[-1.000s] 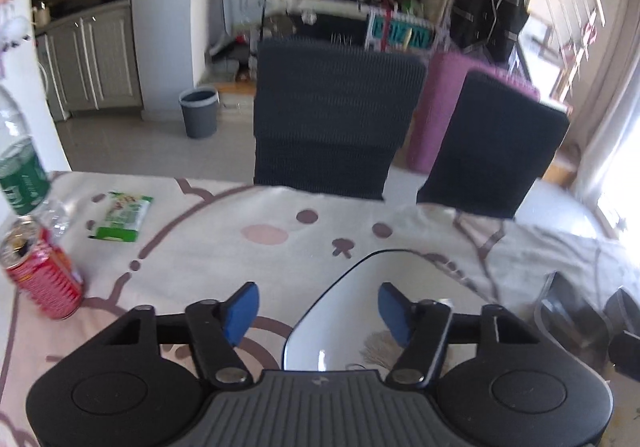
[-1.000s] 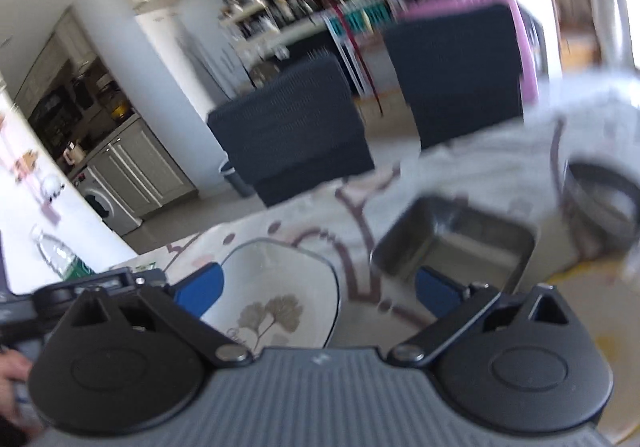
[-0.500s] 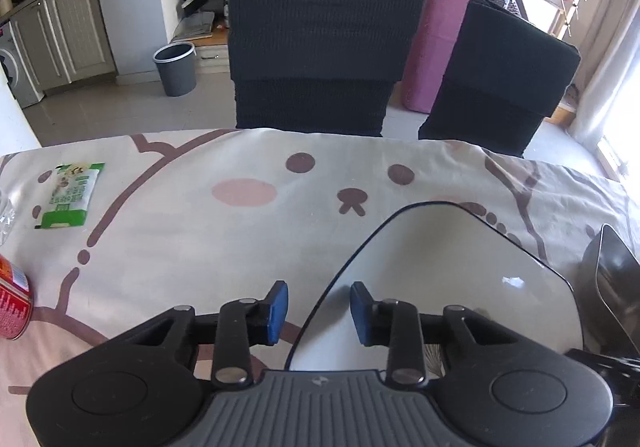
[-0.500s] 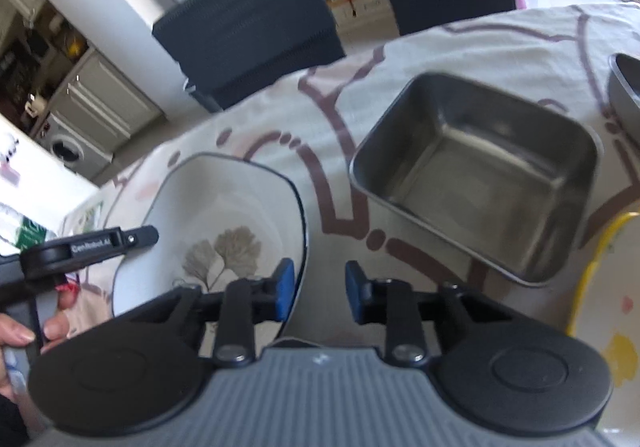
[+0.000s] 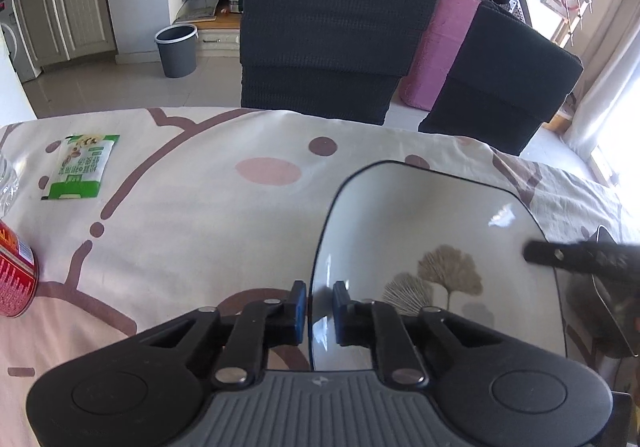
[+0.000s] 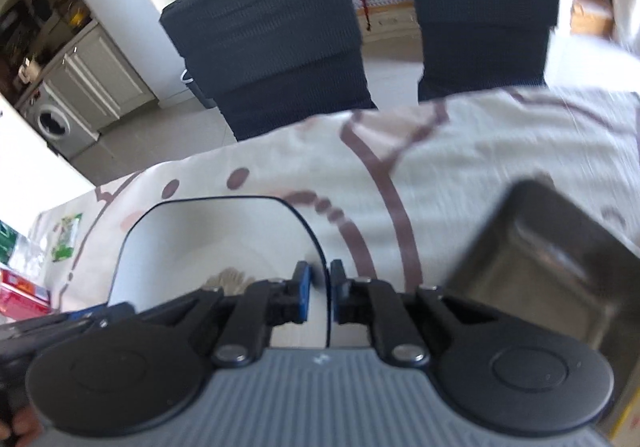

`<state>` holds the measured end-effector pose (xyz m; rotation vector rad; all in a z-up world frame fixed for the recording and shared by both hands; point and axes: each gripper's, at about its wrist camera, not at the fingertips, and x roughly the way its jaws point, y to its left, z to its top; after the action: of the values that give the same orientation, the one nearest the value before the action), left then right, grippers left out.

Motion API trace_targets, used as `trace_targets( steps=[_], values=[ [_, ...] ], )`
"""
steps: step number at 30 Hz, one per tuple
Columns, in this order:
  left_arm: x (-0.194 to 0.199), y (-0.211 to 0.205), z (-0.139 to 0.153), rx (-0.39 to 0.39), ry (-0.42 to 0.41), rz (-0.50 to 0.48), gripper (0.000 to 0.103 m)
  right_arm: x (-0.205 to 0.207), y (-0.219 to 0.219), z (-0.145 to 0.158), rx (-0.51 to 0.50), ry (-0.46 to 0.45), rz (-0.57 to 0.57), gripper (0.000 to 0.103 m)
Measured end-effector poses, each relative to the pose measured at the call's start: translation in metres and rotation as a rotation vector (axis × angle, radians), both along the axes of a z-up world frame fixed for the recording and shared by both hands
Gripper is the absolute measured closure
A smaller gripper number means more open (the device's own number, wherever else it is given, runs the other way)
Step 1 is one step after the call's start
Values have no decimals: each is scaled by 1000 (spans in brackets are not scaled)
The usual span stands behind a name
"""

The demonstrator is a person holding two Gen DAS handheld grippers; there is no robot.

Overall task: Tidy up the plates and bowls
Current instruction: 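Lift the white plate off the table with both tools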

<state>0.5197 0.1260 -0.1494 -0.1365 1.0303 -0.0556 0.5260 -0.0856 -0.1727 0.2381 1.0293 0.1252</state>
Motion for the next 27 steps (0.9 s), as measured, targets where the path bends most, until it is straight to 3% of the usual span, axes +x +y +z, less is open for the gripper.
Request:
trace_targets(
  steps=[8, 24, 26, 27],
  values=[
    [-1, 0, -1, 14, -30, -52, 89, -5, 6, 2, -66, -32, 76, 89],
    [7, 0, 0, 16, -12, -70, 88, -68, -27, -14, 226, 108, -59, 77],
    [5, 0, 0, 14, -14, -72, 89, -69, -23, -18, 253, 128, -40, 78],
    [4, 1, 0, 12, -15, -73, 89, -70, -21, -18, 233, 114, -40, 85]
  ],
)
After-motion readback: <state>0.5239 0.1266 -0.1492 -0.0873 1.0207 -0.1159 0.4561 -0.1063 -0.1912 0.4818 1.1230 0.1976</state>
